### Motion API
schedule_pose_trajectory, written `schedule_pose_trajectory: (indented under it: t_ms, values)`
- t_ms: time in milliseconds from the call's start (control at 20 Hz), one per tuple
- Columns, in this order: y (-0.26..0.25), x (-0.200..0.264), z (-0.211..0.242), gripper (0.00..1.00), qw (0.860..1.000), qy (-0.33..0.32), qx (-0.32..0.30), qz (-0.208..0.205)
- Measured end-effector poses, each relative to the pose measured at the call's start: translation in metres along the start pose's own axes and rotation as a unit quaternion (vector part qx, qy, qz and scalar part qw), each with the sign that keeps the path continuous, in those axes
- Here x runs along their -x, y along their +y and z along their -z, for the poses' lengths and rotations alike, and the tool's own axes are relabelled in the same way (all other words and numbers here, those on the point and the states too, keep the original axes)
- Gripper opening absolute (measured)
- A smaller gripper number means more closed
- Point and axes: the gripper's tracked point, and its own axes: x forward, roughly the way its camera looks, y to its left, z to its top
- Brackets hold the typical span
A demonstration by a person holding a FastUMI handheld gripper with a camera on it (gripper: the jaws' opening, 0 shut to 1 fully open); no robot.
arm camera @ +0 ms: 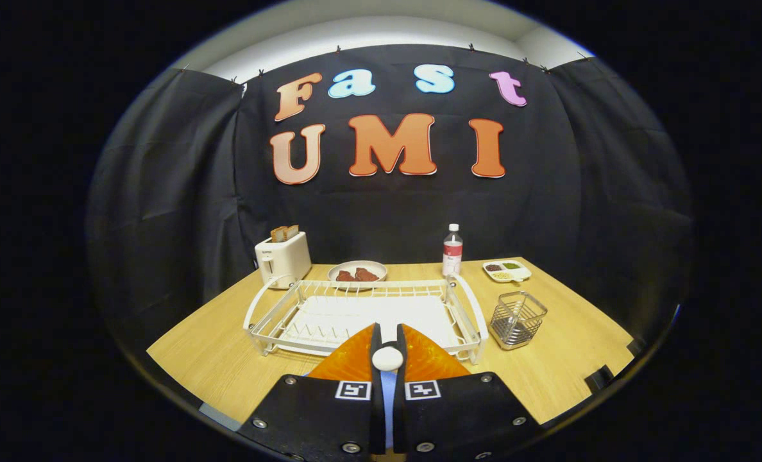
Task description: Take the plate from the dish rack, then take the spoon from the basket and place it into the plate.
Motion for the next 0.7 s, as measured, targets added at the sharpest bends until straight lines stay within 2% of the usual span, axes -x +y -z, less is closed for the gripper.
schedule_pose_trajectory:
  t_ms: [300,700]
  values:
    - [0.040,-0.013,0.048,0.05,0.999,0.039,0.004,-0.032]
    - [0.052,-0.030,0.080,0.05,0.997,0.056,0.012,-0.044]
